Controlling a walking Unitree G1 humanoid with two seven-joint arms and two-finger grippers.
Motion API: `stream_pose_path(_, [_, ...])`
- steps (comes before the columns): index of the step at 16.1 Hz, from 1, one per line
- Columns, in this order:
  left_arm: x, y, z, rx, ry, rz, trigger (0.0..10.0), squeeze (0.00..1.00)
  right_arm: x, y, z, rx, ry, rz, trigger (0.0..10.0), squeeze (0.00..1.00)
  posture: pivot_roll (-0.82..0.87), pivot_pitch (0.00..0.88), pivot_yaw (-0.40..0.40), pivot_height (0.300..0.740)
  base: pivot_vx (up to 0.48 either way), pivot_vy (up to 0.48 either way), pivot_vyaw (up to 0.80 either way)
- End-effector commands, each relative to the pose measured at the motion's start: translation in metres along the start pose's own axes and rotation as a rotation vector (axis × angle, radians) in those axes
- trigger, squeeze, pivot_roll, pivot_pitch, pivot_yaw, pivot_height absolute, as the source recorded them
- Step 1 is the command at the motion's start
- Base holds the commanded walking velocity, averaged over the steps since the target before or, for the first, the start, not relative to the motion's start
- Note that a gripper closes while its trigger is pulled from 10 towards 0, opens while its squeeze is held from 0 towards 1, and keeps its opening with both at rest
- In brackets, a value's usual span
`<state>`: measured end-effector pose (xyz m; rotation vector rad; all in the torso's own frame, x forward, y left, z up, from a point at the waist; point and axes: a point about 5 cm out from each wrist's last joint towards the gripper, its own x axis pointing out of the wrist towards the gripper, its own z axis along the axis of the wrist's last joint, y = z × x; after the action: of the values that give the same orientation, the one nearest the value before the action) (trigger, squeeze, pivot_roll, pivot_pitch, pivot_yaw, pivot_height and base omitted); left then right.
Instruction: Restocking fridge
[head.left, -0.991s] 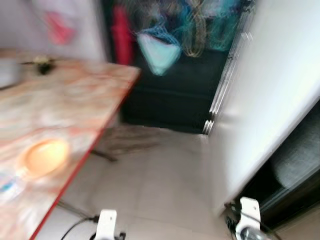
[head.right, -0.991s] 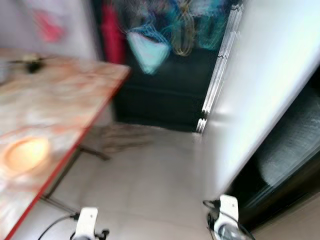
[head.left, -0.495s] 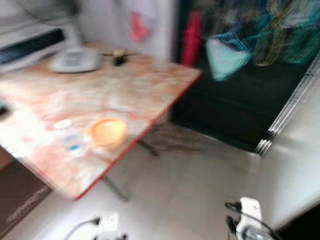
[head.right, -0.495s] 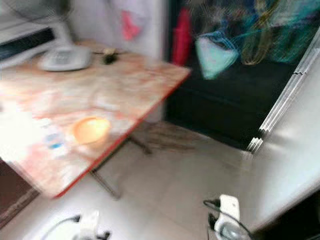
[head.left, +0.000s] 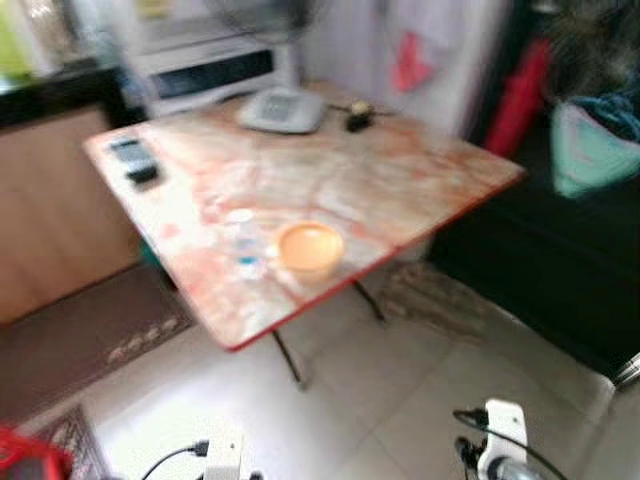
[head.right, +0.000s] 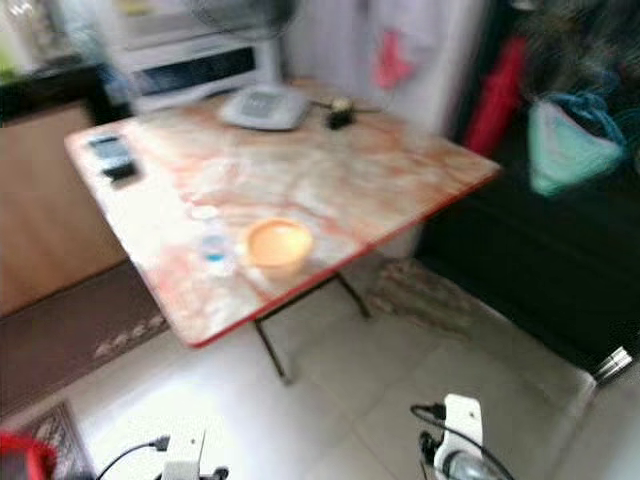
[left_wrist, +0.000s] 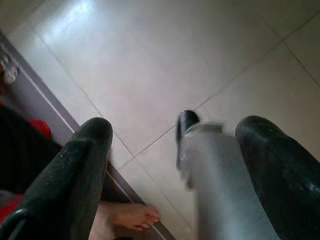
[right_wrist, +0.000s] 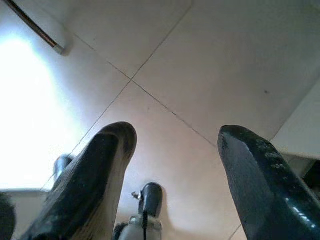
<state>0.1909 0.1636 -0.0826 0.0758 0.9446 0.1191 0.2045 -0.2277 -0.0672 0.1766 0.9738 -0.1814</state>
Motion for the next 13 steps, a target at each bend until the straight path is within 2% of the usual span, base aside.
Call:
stream_pose_path(1, [0.0,0.006,-0.003,-0.008,0.006,0.026,10.0,0.0,0.001,0.004,0.002,-0.001,0.0,0.009,10.0,0.0,0.14,0.0,-0.068,0.74,0.0,0.0,0.8])
stream_pose_path(6, [-0.001,0.008,0.0,0.01,-0.046,0.06,10.0,0.0,0.001,0.004,0.0,-0.001,0.003,0.01,10.0,0.0,0.15,0.0,-0.06,0.74,0.0,0.0,0.77])
stream_pose_path(7, [-0.001,0.009,0.001,0.013,-0.071,0.076,10.0,0.0,0.001,0.004,-0.001,0.009,0.005,0.005,10.0,0.0,0.15,0.0,-0.055,0.74,0.0,0.0,0.0])
stream_pose_path(9, [-0.005,0.015,0.007,-0.013,-0.19,0.198,10.0,0.0,0.001,0.004,-0.002,0.017,0.007,0.004,10.0,0.0,0.15,0.0,-0.049,0.74,0.0,0.0,0.0])
stream_pose_path(12, [-0.008,0.017,0.012,-0.049,-0.282,0.239,10.0,0.0,0.0,0.004,-0.003,0.016,0.007,0.003,10.0,0.0,0.15,0.0,-0.046,0.74,0.0,0.0,0.0])
stream_pose_path(13, [-0.011,0.017,0.016,-0.063,-0.345,0.244,10.0,0.0,0.0,0.004,-0.003,0.015,0.007,0.003,10.0,0.0,0.14,0.0,-0.047,0.74,0.0,0.0,0.0])
